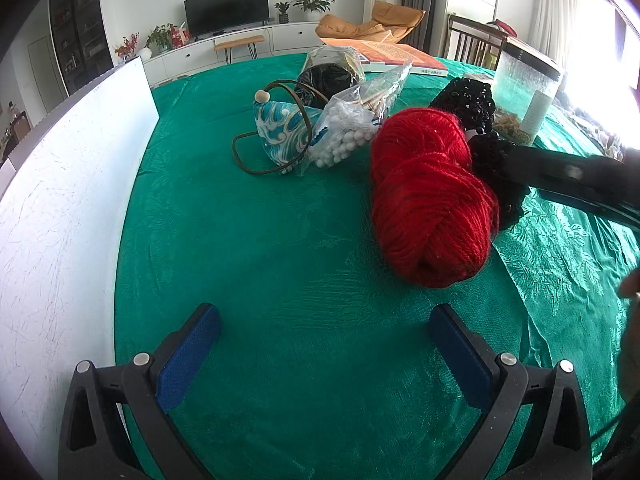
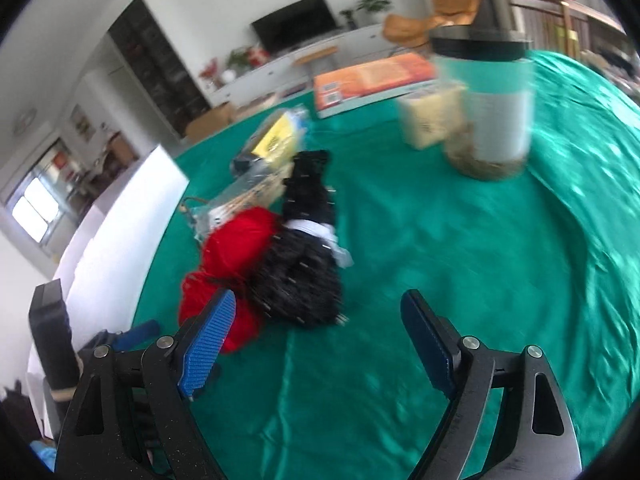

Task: Organize soft objects
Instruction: 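Grasp the black beaded lace bundle with the right tool and lift it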

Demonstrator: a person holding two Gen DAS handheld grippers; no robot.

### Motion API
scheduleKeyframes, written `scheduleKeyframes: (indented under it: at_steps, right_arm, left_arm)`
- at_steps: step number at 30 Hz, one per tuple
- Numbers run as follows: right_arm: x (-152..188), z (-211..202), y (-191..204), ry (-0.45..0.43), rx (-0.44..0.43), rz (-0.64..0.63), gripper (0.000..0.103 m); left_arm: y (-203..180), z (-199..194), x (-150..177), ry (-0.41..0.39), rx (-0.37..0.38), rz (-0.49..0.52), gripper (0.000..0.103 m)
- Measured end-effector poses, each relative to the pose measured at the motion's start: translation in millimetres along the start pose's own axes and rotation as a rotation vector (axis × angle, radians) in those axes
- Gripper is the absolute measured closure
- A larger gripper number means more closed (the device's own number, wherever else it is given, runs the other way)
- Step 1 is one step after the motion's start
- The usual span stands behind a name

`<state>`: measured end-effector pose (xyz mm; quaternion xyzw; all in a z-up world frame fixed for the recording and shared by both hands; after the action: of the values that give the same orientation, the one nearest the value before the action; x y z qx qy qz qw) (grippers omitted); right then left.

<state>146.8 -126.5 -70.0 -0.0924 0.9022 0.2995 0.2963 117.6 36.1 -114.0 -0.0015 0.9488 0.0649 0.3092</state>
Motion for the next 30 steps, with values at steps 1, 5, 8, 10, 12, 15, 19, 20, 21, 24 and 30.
scheduleKeyframes:
  at_steps: [1, 5, 8, 10, 12, 15, 19, 20, 21, 24, 30]
  right_arm:
    - [-5.0, 9.8, 2.1, 0.018, 0.000, -0.007, 0.017]
    - [-14.2, 39.6, 3.5, 0.086, -0.018, -0.013, 0.063]
    - [-12.8, 37.3, -1.6, 0.109, -0.054, 0.022, 0.068]
    - [-6.2, 24.9, -3.5, 0.105, -0.042, 0.005, 0.069]
    - [3.4, 5.3, -8.8, 0.087, -0.016, -0.005, 0.069]
    - [18.3, -25.2, -21.9, 0.040, 0.087, -0.016, 0.069]
    - [27.5, -57.1, -50.2, -0.061, 0.247, 0.012, 0.069]
    - [28.3, -60.3, -61.2, -0.080, 0.265, 0.043, 0.067]
    - [30.9, -63.4, -70.4, -0.095, 0.258, 0.083, 0.063]
    - [36.3, -67.9, -84.4, -0.129, 0.277, 0.148, 0.029]
    - [34.5, -57.7, -75.2, -0.092, 0.358, 0.096, 0.027]
  left_arm:
    - [0.0, 0.0, 0.0, 0.000, 0.000, 0.000, 0.000]
    - [-0.3, -0.1, 0.0, 0.000, 0.000, 0.000, 0.000]
    - [0.1, 0.0, 0.1, 0.000, 0.000, 0.000, 0.000]
    - [-0.3, 0.0, 0.1, 0.000, 0.000, 0.000, 0.000]
    - [0.2, 0.1, 0.1, 0.000, 0.000, 0.000, 0.000]
    - [0.2, 0.1, 0.1, 0.000, 0.000, 0.000, 0.000]
    - [0.0, 0.0, 0.2, 0.000, 0.000, 0.000, 0.000]
    - [0.1, 0.0, 0.2, 0.000, 0.000, 0.000, 0.000]
    - [0.4, 0.1, 0.2, 0.000, 0.000, 0.000, 0.000]
    - [0.4, 0.2, 0.2, 0.000, 0.000, 0.000, 0.000]
    - [0.3, 0.0, 0.2, 0.000, 0.000, -0.001, 0.000]
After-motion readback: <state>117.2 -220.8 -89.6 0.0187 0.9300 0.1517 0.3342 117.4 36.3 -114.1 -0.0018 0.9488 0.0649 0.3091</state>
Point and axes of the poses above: each gripper's, at about its wrist camera, not at the fingertips, and z roughly the way its jaws point, y to its left, x to its underside, the point moved 1 cm from there along z, roughly the way its jaws point, and after that the axes turned 9 degrees about -x, right-handed, at the moved point
